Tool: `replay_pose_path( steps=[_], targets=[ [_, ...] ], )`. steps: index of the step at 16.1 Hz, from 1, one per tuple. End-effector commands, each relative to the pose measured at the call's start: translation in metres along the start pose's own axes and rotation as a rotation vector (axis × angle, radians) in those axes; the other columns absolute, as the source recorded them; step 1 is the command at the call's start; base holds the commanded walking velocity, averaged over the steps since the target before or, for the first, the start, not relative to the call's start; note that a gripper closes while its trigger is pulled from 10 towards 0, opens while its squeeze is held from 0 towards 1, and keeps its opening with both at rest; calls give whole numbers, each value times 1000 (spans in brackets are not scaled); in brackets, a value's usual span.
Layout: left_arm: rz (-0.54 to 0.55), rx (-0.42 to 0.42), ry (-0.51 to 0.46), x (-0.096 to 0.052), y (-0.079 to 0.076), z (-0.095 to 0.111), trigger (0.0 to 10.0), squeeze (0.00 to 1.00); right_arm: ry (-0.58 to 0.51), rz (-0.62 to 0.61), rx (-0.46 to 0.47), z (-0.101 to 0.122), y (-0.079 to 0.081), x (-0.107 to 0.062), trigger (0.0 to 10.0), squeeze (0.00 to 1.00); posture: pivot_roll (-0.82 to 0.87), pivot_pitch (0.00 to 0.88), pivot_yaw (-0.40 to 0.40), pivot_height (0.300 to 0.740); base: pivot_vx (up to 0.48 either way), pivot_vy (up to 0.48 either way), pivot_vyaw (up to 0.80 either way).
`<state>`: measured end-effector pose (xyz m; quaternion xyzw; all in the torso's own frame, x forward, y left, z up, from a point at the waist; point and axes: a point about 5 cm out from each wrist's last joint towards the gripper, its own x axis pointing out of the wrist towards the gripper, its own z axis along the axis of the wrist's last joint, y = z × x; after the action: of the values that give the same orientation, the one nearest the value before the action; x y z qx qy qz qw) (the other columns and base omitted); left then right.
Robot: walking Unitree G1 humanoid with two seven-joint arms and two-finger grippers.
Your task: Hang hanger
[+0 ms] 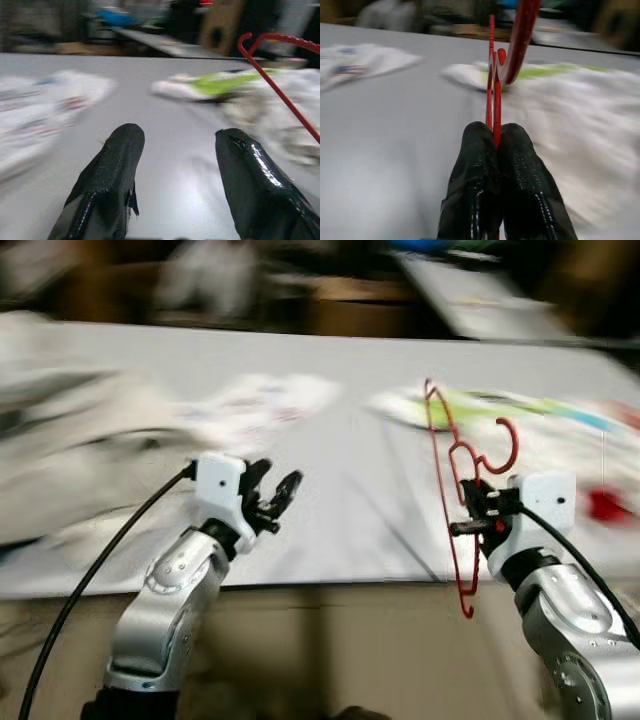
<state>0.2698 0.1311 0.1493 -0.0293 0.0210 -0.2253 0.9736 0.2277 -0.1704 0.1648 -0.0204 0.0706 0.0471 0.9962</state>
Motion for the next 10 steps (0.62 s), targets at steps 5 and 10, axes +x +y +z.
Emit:
replay_pose_path(
  steps=[5, 10],
  targets=[
    [9, 18, 0, 0, 3, 0, 10000, 0, -47, 6, -8, 7, 2, -2, 10000, 0, -45, 0, -34, 740, 0, -326, -800],
    [4, 8, 24, 3, 5, -7, 10000, 0, 37, -14, -104, -7, -6, -1, 10000, 0, -48, 0, -35, 740, 0, 0, -480]
  ],
)
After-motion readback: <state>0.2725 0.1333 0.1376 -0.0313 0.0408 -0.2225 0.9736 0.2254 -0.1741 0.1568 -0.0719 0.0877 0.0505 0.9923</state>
